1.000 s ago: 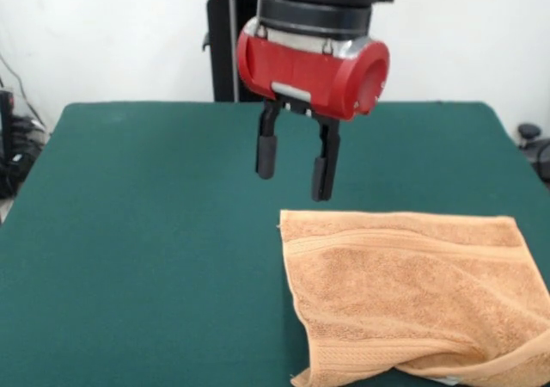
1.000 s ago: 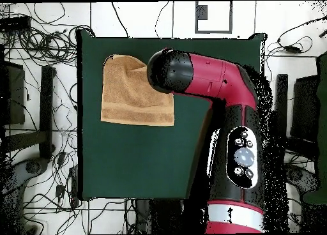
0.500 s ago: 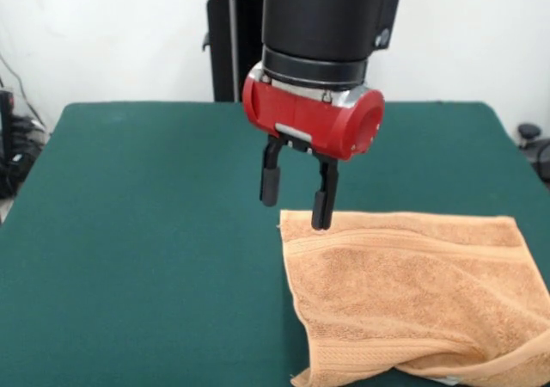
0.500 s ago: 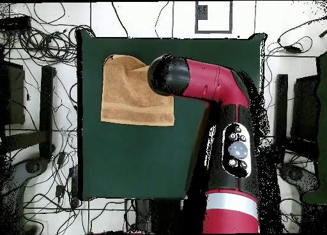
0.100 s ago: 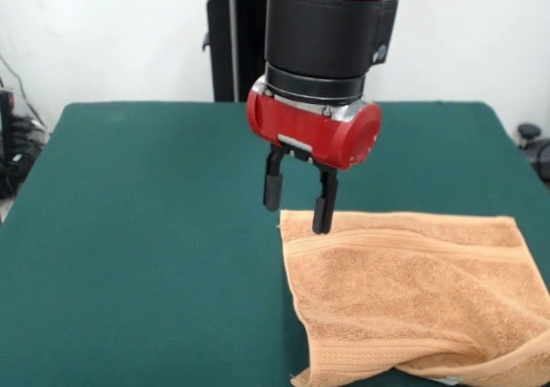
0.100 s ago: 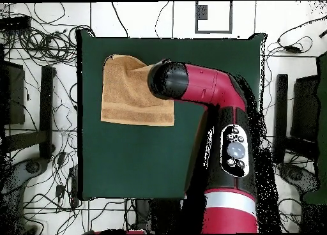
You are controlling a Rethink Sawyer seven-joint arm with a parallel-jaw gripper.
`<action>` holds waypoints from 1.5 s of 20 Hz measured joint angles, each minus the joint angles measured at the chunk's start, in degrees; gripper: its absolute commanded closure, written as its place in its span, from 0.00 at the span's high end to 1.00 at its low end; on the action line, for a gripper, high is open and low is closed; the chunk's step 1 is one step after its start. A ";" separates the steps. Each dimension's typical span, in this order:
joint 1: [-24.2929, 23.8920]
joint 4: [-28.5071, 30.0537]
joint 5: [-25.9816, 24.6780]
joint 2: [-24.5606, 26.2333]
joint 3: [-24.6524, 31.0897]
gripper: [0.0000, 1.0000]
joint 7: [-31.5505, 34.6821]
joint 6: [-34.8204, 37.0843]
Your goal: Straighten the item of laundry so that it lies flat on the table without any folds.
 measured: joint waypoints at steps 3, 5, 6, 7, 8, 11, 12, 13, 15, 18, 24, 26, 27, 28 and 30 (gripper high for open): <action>0.00 0.64 0.00 0.10 0.00 1.00 0.00 0.00; 0.00 0.72 0.00 0.16 0.01 1.00 0.00 0.00; 0.00 0.72 0.00 0.20 0.01 1.00 0.00 0.00; 0.00 0.72 0.00 0.24 0.02 1.00 0.00 0.00; -0.01 0.72 0.00 0.28 0.02 1.00 0.00 0.00; -0.05 0.71 0.00 0.38 0.06 1.00 0.00 -0.01; -0.07 0.72 0.01 0.40 0.07 1.00 0.00 -0.01; -0.10 0.72 0.01 0.43 0.09 1.00 0.00 -0.01; -0.16 0.73 0.01 0.49 0.11 1.00 0.00 -0.01; -0.28 0.76 0.00 0.58 0.13 1.00 0.00 0.00; -0.58 0.80 0.01 1.42 0.14 1.00 0.00 -0.01; -0.69 0.86 0.02 2.00 0.19 1.00 0.00 -0.01; -0.74 0.90 0.02 2.29 0.22 1.00 0.00 -0.01; -0.80 0.94 0.01 2.57 0.25 1.00 0.00 -0.01; -1.05 1.30 -0.05 3.57 0.67 1.00 0.00 -0.02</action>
